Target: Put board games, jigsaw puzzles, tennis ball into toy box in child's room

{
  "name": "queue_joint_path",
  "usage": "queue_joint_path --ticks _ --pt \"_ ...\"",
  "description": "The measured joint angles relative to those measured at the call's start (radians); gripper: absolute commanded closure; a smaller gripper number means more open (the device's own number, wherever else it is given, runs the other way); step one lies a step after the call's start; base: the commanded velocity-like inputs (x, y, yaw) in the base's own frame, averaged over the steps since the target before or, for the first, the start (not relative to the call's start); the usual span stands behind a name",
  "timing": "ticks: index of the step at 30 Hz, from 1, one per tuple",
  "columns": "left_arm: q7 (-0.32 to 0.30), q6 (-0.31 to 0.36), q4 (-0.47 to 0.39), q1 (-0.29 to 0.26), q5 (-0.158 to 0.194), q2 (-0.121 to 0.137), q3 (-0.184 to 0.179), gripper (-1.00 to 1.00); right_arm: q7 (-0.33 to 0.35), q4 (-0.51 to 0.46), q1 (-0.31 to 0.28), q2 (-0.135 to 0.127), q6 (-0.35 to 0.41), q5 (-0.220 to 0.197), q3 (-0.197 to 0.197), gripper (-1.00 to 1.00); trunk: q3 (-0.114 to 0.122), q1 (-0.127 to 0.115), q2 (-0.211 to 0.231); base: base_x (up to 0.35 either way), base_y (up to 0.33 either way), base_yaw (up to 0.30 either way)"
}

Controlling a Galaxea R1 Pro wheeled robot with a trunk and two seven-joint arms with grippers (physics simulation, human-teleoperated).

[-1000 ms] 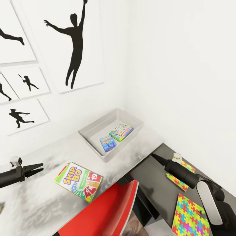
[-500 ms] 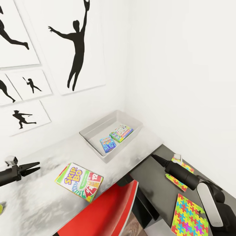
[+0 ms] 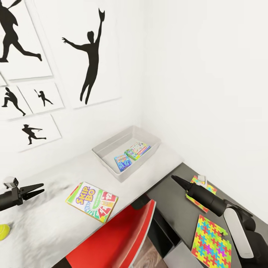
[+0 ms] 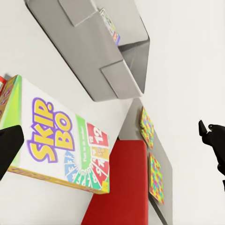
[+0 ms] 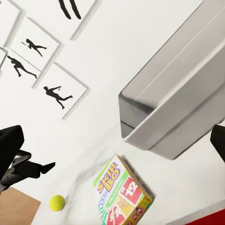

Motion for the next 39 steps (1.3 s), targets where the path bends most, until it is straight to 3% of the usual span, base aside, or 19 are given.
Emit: queue_joint_path --ticks 24,39 --pt "0.0 -0.003 -0.002 0.0 0.0 -0.003 0.0 -1.0 0.0 0.001 0.0 0.0 0.0 -0.001 0.0 -1.0 0.04 0.0 0.0 -0.011 0.0 -0.005" --pt "0.0 -0.004 -0.003 0.0 0.0 -0.002 0.0 -1.0 0.0 0.0 0.0 0.0 0.0 -0.003 0.0 -1.0 0.063 0.0 0.0 -0.034 0.0 -0.145"
